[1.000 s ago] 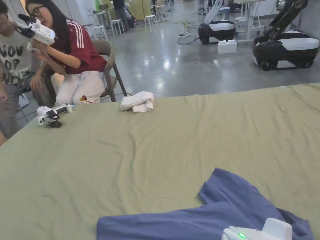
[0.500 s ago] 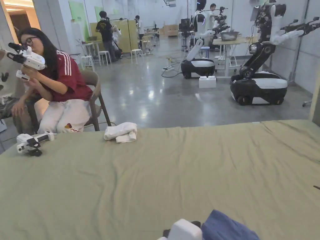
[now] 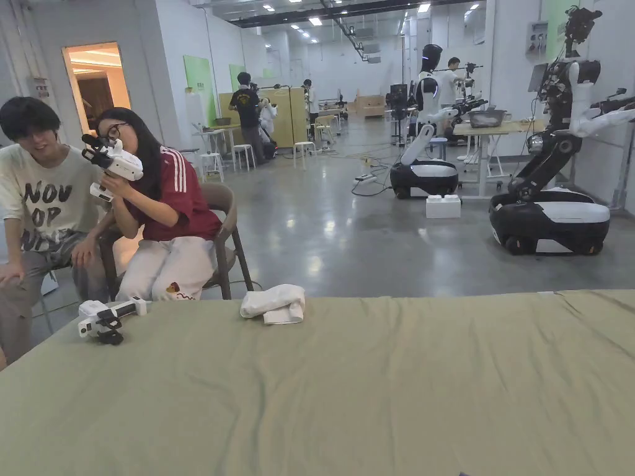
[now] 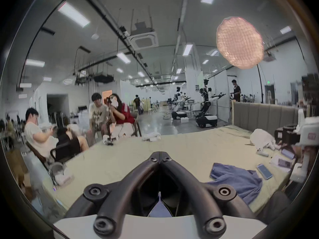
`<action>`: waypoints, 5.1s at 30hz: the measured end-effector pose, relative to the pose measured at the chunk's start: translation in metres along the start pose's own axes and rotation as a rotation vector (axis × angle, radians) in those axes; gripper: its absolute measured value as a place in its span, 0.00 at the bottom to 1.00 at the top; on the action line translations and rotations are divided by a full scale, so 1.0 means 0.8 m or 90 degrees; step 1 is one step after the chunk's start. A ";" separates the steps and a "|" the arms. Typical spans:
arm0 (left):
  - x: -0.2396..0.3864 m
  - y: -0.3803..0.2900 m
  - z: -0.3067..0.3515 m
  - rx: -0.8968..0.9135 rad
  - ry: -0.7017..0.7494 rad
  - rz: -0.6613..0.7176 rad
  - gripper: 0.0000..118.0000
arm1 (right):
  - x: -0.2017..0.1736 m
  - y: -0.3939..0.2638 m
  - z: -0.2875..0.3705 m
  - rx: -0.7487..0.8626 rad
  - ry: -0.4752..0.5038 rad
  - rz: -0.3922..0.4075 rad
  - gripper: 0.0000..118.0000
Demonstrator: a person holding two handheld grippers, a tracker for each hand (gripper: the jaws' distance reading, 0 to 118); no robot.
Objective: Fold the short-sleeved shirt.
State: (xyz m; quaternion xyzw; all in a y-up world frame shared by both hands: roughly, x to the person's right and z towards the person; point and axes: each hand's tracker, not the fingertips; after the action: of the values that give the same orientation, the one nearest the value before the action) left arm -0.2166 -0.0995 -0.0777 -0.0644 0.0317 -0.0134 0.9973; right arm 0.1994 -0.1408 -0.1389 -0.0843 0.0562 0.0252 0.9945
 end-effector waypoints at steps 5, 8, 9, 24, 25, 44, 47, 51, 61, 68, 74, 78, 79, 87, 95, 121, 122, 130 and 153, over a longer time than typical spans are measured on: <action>-0.003 -0.006 -0.011 -0.008 -0.017 0.003 0.00 | 0.003 -0.003 -0.002 -0.009 -0.002 -0.011 0.00; 0.001 -0.004 -0.024 -0.012 -0.029 0.002 0.00 | 0.001 -0.003 -0.006 -0.009 0.001 -0.015 0.00; 0.001 -0.003 -0.028 -0.013 -0.034 0.003 0.00 | 0.001 -0.004 -0.007 -0.010 0.002 -0.015 0.00; -0.040 -0.115 -0.259 -0.332 -0.098 0.157 0.60 | 0.013 -0.042 -0.033 -0.098 0.019 -0.062 0.00; -0.040 -0.134 -0.286 -0.349 -0.100 0.159 0.61 | 0.015 -0.047 -0.034 -0.109 0.020 -0.062 0.00; -0.003 -0.250 -0.440 -0.550 -0.026 0.035 0.04 | 0.069 -0.084 -0.206 -0.304 0.026 -0.050 0.31; -0.002 -0.256 -0.445 -0.563 -0.026 0.013 0.04 | 0.081 -0.096 -0.301 -0.383 0.054 -0.041 0.65; -0.005 -0.257 -0.447 -0.572 -0.027 0.015 0.04 | 0.092 -0.142 -0.412 -0.533 0.044 -0.026 0.64; -0.018 -0.250 -0.441 -0.574 -0.040 0.053 0.04 | 0.058 -0.171 -0.423 -0.592 0.059 0.021 0.01; -0.063 -0.119 -0.328 -0.368 -0.119 0.111 0.00 | 0.074 -0.062 -0.326 -0.395 0.057 0.026 0.01; -0.088 0.028 -0.257 -0.205 -0.136 0.119 0.00 | 0.115 0.080 -0.240 -0.191 0.013 -0.044 0.01; -0.091 0.117 -0.239 -0.106 -0.114 0.086 0.00 | 0.123 0.167 -0.214 -0.110 -0.009 -0.042 0.01; -0.093 0.134 -0.240 -0.092 -0.110 0.082 0.00 | 0.124 0.183 -0.212 -0.093 -0.017 -0.038 0.01; -0.092 0.249 -0.281 -0.010 -0.076 0.078 0.00 | 0.104 0.299 -0.250 0.000 -0.066 0.005 0.01; -0.097 0.301 -0.362 0.010 -0.041 0.086 0.00 | 0.089 0.369 -0.316 0.038 -0.094 0.032 0.01; -0.100 0.233 -0.501 -0.037 -0.017 0.089 0.00 | 0.081 0.363 -0.422 0.045 -0.108 0.018 0.01; -0.096 0.211 -0.492 -0.049 -0.022 0.093 0.00 | 0.083 0.342 -0.421 0.025 -0.103 0.015 0.01; -0.087 0.054 -0.391 -0.146 -0.072 0.151 0.00 | 0.084 0.174 -0.325 -0.056 -0.059 -0.038 0.01; -0.108 -0.236 -0.136 -0.457 -0.151 0.109 0.09 | 0.086 -0.187 -0.046 -0.413 -0.060 -0.096 0.04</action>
State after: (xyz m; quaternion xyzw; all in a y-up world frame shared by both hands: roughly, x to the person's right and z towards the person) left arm -0.3142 -0.2982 -0.1554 -0.4074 -0.0761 0.0892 0.9057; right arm 0.2730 -0.2914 -0.1586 -0.3993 -0.0070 -0.0282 0.9164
